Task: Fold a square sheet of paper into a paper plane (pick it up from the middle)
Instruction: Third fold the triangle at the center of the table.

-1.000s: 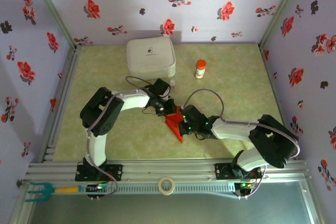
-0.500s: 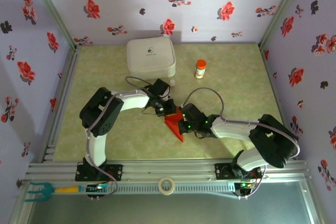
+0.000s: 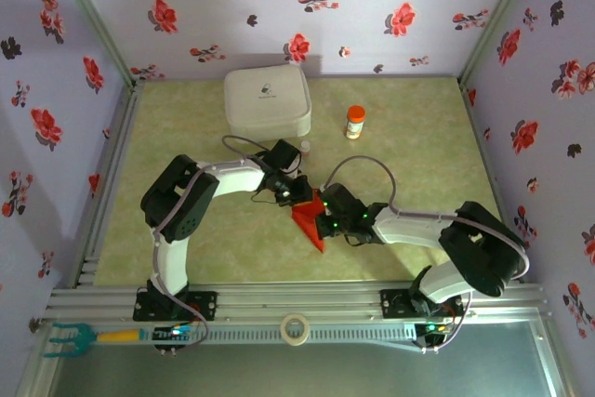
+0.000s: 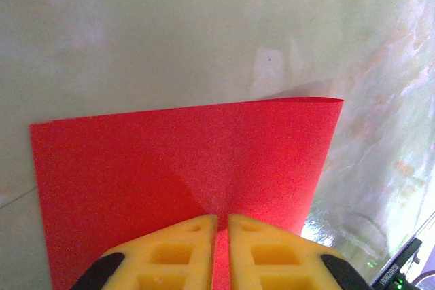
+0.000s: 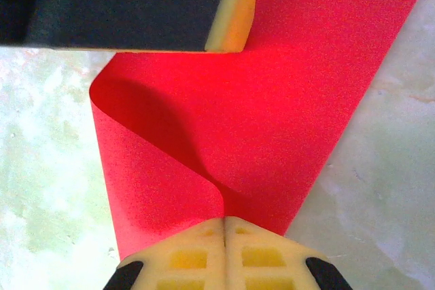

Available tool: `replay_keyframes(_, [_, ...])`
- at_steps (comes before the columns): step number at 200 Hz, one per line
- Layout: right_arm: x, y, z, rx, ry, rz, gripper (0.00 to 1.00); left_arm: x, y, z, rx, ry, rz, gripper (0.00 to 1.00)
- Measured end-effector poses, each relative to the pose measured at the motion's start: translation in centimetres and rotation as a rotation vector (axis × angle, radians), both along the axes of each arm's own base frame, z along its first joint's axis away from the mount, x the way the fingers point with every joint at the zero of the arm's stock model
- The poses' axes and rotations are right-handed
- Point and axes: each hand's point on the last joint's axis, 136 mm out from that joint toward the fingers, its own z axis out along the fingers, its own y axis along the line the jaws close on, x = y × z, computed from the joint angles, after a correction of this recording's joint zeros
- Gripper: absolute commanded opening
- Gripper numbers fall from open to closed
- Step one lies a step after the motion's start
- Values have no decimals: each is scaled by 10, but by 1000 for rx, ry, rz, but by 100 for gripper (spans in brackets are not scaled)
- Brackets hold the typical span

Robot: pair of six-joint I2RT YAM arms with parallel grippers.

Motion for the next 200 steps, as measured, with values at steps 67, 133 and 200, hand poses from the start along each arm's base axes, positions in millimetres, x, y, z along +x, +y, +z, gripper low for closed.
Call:
replay_keyframes(67, [-1, -1, -5, -10, 12, 1, 0, 0, 0, 0, 1, 0, 2, 15])
replay_keyframes(133, [-1, -1, -5, -11, 13, 2, 0, 0, 0, 0, 2, 0, 2, 14])
replay_keyframes(200, [-1, 0, -6, -13, 15, 1, 0, 0, 0, 0, 7, -4, 4, 16])
